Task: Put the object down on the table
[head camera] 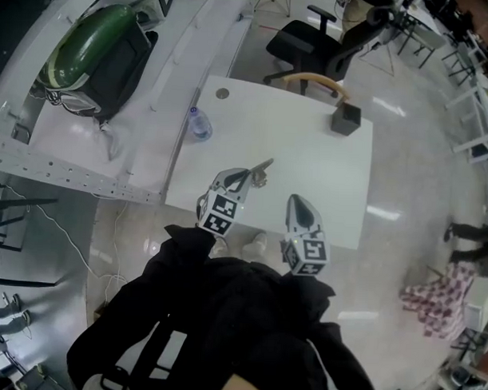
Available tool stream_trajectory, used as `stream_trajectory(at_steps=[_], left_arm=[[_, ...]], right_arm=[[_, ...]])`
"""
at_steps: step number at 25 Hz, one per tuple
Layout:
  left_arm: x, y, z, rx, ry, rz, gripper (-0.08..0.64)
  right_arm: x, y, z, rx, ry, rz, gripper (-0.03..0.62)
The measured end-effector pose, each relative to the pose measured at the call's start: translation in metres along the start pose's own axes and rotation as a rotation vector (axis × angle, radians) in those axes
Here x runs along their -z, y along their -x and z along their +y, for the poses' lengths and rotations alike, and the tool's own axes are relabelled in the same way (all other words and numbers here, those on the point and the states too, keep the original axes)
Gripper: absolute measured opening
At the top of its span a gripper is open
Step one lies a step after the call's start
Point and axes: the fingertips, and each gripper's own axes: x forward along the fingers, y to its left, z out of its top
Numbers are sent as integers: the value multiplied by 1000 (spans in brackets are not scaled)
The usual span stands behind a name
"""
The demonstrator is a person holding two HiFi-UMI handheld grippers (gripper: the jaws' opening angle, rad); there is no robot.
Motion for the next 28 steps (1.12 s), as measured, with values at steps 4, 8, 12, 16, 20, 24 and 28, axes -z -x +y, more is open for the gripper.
stream_trajectory(at_steps=[4,8,12,16,20,24,28], left_arm=[[-13,15,5,-13,39,-38,2],[-26,26,8,-23,71,-88,2],[-36,36,11,-32,89,-126,2],[-47,45,12,-35,89,-174,2],[-55,51,12,-46,95,-216,2],[-62,56,8,-41,98,-244,2],[-65,59,7,-47,86,-254,2]], right_arm=[[-11,-3,7,-16,2,-28,3],[-23,-6,6,-8,19,-41,2],[-27,-9,7,-5,20,-53,3],[-38,-10,11,-18,14,-78,2],[-49,-10,8,-6,19,-84,2],[-52,-9,7,-13,29,-105,3],[-54,-9,4,-6,29,-109,2]])
